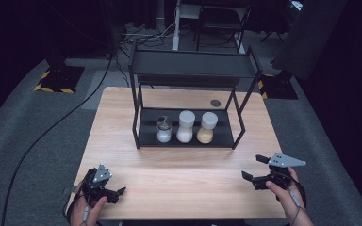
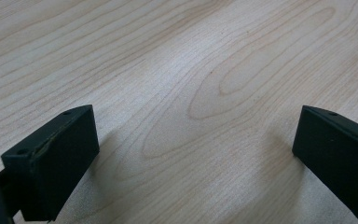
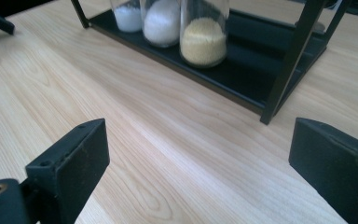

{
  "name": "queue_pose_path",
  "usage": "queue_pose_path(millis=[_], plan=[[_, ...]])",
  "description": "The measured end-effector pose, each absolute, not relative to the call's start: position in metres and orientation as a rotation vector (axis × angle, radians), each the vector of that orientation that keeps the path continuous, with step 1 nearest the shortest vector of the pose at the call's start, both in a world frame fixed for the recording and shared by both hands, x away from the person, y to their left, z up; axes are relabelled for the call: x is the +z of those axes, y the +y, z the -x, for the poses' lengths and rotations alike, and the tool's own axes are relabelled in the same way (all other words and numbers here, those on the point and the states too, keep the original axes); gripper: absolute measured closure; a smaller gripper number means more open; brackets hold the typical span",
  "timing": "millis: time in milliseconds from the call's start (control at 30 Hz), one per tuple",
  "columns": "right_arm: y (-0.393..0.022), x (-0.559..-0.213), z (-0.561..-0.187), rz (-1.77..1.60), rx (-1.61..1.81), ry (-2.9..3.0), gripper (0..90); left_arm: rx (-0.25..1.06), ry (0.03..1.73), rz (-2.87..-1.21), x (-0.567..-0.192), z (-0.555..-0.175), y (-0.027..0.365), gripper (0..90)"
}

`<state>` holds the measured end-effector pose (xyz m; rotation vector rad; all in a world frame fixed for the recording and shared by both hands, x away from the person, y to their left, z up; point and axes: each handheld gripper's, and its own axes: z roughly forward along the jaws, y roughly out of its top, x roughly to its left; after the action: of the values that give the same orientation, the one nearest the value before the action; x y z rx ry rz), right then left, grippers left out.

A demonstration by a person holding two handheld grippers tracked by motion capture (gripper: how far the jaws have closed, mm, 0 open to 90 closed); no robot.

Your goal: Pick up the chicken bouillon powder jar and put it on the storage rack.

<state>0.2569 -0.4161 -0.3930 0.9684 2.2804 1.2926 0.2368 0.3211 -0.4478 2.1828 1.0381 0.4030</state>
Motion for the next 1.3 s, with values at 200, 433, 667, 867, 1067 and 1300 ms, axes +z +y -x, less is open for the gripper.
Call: queue_pose_path(millis=[200, 433, 667, 867, 1067, 1300], plan=[[-0.417, -0.404, -0.257, -0.985, 1.256, 2.303, 5.2, 0.402, 1.038, -2.182, -0.448, -0.237, 0.321, 0.0], [-0.42, -0.416, -0.257, -1.006, 1.249, 2.31, 4.9, 0.402, 1.038, -2.182, -0.448, -0.237, 0.321, 0.0], [-0.42, -0.425, -0.258, -1.012, 1.243, 2.328, 4.5, 0.403, 1.038, -2.183, -0.448, -0.237, 0.321, 0.0], [-0.421, -0.433, -0.262, -1.022, 1.233, 2.35, 4.5, 0.402, 1.038, -2.182, -0.448, -0.237, 0.321, 0.0], [-0.421, -0.438, -0.263, -1.029, 1.215, 2.362, 4.5, 0.402, 1.038, -2.182, -0.448, -0.237, 0.321, 0.0], [-0.42, -0.443, -0.264, -1.031, 1.193, 2.373, 4.5, 0.403, 1.038, -2.182, -0.448, -0.237, 0.321, 0.0]])
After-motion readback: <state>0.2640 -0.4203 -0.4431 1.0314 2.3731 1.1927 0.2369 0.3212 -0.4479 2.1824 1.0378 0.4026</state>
